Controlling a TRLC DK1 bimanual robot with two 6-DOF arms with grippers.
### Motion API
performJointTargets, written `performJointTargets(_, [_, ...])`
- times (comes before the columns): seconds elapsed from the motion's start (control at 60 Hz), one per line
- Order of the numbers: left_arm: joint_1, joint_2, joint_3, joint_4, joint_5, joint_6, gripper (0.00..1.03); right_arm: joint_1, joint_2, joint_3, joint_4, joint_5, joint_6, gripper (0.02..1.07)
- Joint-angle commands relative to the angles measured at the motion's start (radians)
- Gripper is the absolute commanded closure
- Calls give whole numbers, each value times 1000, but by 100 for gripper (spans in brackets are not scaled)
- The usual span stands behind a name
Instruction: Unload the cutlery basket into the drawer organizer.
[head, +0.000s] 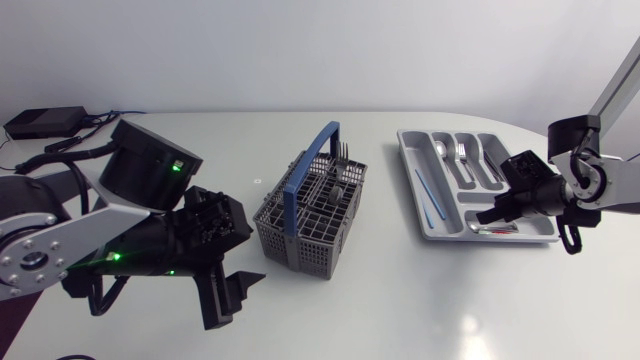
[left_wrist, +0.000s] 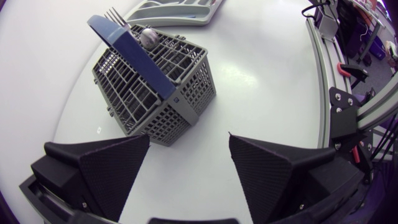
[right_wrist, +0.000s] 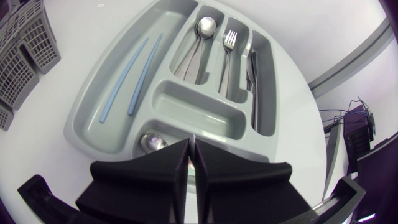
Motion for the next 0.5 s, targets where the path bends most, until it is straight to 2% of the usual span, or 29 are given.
performJointTargets(0.0, [-15, -1, -18, -9, -7, -2, 5, -3, 50, -24, 23, 12, 21, 89])
performJointTargets(0.183, [-18, 5, -16, -9, -8, -2, 5, 14, 69, -30, 31, 17, 21, 53])
performJointTargets(0.35, [-11, 32, -18, 8, -10, 0, 5, 30, -9, -33, 11, 11, 17, 40])
performJointTargets(0.483, [-1, 61, -19, 21, -10, 0, 5, 96, -160, 9, -107, -49, 44, 35])
